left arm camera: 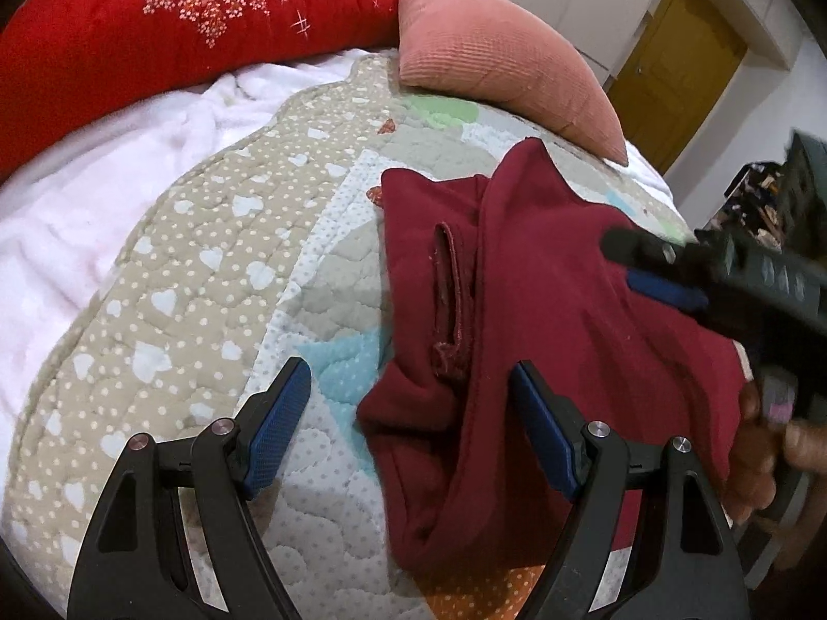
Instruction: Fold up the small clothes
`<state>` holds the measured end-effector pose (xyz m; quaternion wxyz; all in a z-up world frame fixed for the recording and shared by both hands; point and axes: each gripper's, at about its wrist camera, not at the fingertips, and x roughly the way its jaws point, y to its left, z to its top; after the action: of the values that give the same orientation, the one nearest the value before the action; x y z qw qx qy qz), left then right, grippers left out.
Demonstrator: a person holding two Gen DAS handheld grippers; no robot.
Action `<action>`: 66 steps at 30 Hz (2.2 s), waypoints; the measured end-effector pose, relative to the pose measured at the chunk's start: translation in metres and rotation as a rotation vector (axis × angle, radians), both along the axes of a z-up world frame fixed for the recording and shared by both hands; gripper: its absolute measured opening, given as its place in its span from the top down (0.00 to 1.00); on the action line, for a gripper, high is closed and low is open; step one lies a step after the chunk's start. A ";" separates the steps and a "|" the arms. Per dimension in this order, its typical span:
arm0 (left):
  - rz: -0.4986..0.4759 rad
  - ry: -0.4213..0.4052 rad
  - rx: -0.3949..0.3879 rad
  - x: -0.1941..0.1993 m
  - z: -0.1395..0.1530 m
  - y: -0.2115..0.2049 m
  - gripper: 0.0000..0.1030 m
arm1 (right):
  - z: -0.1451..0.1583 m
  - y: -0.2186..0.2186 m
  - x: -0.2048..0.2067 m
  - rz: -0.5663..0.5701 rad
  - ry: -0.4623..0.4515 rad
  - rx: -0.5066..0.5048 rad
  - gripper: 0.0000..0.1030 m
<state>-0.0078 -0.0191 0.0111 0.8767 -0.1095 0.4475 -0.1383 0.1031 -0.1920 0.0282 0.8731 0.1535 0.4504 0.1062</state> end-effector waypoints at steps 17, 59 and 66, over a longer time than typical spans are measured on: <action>-0.063 -0.013 -0.070 0.002 -0.003 0.007 0.22 | -0.025 0.059 0.094 -0.018 0.144 -0.134 0.75; -0.075 0.003 -0.141 0.005 -0.003 0.018 0.21 | -0.019 0.109 0.050 0.154 0.135 -0.192 0.37; -0.074 0.004 -0.140 0.005 -0.004 0.018 0.21 | -0.030 0.128 0.065 0.224 0.197 -0.322 0.29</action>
<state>-0.0031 -0.0012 0.0075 0.8603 -0.1545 0.4421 -0.2014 0.1682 -0.0642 -0.0019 0.8209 -0.0293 0.5589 0.1136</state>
